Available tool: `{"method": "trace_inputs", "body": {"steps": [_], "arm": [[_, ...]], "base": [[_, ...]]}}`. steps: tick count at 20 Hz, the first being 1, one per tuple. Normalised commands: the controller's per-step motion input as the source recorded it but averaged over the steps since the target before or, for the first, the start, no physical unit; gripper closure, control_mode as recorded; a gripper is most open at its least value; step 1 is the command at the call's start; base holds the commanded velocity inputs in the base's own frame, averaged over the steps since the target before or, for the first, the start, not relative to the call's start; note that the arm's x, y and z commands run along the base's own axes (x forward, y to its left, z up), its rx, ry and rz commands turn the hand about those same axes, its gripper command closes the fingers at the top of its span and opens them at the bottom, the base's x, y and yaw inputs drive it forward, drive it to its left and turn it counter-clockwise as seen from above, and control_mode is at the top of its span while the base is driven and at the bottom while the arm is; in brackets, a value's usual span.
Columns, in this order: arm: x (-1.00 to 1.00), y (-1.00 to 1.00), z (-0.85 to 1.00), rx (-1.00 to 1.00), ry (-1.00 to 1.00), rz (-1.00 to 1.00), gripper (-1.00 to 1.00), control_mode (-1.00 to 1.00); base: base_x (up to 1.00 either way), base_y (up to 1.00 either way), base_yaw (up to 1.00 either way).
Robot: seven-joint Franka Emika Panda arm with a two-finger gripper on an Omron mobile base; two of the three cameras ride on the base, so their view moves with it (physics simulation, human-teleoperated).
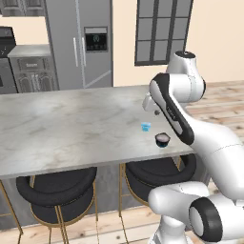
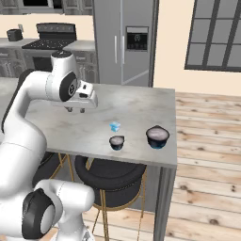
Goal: Stack the yogurt containers by placing the smaller containers on top of the larger containers.
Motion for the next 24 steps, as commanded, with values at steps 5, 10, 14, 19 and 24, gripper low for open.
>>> {"method": "trace_inputs", "body": {"steps": [5, 10, 14, 19, 24], "arm": [[-0.06, 0.0, -0.17, -0.01, 0.0, 0.0, -1.0, -1.0], [-0.07, 0.0, -0.27, -0.05, 0.0, 0.0, -1.0, -1.0], [-0.1, 0.0, -0.24, -0.04, 0.0, 0.0, -1.0, -1.0], [-0.07, 0.0, -0.3, -0.03, 0.0, 0.0, -1.0, -1.0], [-0.06, 0.0, -0.39, -0.04, 0.0, -0.01, -1.0, -1.0]], "base": [[0.0, 0.0, 0.0], [0.0, 0.0, 0.0], [0.0, 0.0, 0.0], [0.0, 0.0, 0.0], [0.0, 0.0, 0.0]]}}
